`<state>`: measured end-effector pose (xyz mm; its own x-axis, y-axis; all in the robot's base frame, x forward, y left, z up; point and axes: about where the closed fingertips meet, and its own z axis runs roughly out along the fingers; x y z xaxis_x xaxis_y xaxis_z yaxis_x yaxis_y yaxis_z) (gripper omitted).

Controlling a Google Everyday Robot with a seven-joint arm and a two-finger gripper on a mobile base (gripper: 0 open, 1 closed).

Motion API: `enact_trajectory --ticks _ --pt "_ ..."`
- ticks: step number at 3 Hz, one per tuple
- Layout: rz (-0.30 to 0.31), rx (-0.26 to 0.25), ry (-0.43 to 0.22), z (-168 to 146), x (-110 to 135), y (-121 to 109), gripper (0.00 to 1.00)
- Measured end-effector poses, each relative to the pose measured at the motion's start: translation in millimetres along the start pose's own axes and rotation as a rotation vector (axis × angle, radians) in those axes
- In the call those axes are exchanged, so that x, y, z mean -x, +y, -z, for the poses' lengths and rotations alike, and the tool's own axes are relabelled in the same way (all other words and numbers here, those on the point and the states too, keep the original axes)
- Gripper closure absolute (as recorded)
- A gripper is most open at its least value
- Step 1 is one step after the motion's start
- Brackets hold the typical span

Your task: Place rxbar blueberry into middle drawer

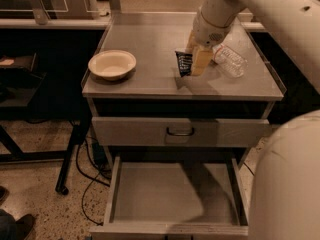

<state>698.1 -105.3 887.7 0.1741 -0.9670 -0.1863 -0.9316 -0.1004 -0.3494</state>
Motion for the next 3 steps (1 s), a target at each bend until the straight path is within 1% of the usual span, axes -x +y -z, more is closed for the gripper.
enact_trajectory --ticks 1,2,3 --pt "-0.001 0.0 -0.003 0.8 0.0 10.9 1.0" --pt "-0.049 -0.034 0.013 23.9 -17.6 17.1 1.0" --pt "-0.102 -0.049 0.037 48.5 -38.5 36.7 1.0"
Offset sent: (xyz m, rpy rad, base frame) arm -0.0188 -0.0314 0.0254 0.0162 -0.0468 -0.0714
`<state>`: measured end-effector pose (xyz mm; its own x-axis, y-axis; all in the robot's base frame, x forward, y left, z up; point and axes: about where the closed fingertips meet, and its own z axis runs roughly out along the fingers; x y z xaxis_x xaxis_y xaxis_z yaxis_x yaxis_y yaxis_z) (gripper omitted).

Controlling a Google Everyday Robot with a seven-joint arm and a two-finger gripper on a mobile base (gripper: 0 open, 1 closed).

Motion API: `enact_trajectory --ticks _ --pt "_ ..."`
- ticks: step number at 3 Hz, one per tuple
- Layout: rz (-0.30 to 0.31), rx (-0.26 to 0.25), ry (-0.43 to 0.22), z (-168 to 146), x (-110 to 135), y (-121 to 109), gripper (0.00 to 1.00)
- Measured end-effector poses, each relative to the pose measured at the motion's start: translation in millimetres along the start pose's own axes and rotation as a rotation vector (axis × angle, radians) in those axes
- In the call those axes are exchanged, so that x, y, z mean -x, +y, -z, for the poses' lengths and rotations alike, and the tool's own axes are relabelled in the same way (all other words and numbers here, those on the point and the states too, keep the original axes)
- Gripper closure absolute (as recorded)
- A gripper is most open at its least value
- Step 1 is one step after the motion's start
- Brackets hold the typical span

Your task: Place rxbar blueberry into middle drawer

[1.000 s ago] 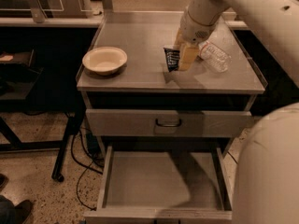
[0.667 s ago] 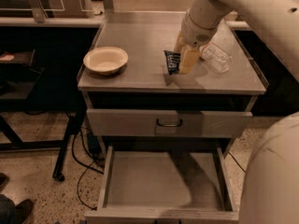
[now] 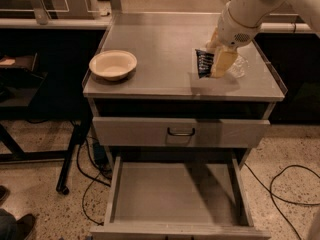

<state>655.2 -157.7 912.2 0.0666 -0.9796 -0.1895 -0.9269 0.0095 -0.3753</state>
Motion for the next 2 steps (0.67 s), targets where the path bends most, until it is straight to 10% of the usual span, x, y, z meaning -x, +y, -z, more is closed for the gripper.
enact_trajectory --ticks 1,2 --pt "-0.073 0.022 -0.009 35.6 -36.1 64.7 1.0" --pt "-0.073 0.022 -0.009 35.6 -36.1 64.7 1.0"
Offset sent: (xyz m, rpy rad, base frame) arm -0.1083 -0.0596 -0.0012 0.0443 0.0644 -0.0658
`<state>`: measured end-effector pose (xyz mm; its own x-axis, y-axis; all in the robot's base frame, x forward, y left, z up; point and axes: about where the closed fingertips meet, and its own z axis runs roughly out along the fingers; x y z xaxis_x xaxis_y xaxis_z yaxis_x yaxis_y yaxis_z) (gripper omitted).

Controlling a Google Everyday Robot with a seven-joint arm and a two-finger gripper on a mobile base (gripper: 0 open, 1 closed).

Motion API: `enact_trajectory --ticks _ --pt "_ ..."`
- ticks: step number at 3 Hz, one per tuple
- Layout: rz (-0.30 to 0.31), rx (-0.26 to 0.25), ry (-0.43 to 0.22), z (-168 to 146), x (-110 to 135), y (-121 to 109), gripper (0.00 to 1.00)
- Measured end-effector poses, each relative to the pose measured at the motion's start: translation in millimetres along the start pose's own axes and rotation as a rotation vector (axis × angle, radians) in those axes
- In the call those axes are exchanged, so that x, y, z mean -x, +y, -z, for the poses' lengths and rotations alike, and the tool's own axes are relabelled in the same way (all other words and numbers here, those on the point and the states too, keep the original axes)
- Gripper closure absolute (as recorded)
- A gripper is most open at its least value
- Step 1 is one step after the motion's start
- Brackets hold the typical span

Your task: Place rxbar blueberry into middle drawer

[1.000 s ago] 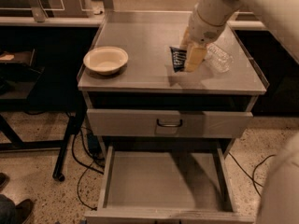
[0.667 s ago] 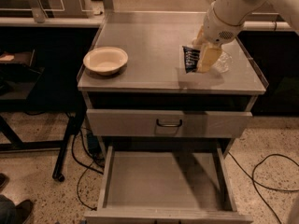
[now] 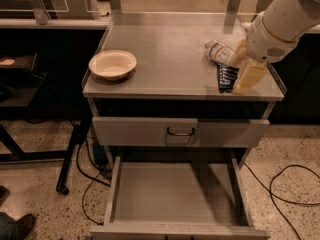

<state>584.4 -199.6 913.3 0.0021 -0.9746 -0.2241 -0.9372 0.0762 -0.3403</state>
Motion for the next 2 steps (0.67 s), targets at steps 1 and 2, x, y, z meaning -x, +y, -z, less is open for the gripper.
enact_trajectory --ticks 1,2 --pt "-0.046 0.03 -0.042 2.0 -13.5 7.2 1.0" --pt "-0.118 0.084 -0.094 6.4 -24.1 43.3 1.0"
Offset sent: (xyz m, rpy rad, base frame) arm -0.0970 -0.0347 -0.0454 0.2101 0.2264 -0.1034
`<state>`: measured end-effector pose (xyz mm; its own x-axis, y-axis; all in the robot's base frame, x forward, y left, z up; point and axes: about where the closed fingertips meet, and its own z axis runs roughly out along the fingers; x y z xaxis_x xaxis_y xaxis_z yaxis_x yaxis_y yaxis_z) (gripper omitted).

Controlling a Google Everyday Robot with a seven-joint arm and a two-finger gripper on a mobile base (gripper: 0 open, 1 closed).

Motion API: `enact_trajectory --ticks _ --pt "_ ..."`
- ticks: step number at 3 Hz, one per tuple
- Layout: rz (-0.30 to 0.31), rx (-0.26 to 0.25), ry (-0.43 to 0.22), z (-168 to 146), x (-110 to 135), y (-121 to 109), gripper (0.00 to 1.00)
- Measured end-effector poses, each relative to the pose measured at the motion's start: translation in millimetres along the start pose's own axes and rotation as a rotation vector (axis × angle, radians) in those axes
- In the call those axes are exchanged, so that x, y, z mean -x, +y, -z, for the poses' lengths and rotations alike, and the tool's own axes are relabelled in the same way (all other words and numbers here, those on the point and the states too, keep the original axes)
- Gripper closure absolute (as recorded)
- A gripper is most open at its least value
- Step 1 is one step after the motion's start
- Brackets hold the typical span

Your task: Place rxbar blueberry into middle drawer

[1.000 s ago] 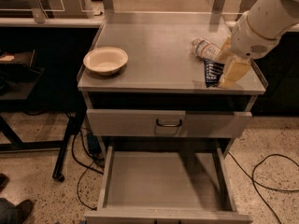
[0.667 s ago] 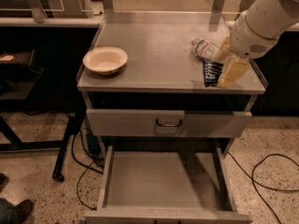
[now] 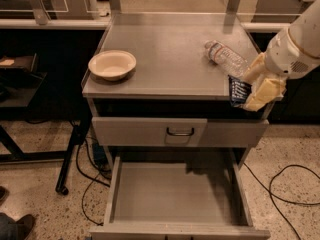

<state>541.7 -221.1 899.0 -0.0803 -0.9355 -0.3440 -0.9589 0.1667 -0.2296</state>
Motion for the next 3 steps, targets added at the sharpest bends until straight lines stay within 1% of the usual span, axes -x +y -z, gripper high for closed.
enact_trajectory --ticks 1,2,3 --pt "-0.038 0.089 -0.05 -14.8 0.1 46.1 1.0" --pt "-0.038 0.089 -0.05 -14.9 0.1 46.3 1.0" --pt "-0.07 0.131 -0.063 -32.7 1.6 65.4 1.0"
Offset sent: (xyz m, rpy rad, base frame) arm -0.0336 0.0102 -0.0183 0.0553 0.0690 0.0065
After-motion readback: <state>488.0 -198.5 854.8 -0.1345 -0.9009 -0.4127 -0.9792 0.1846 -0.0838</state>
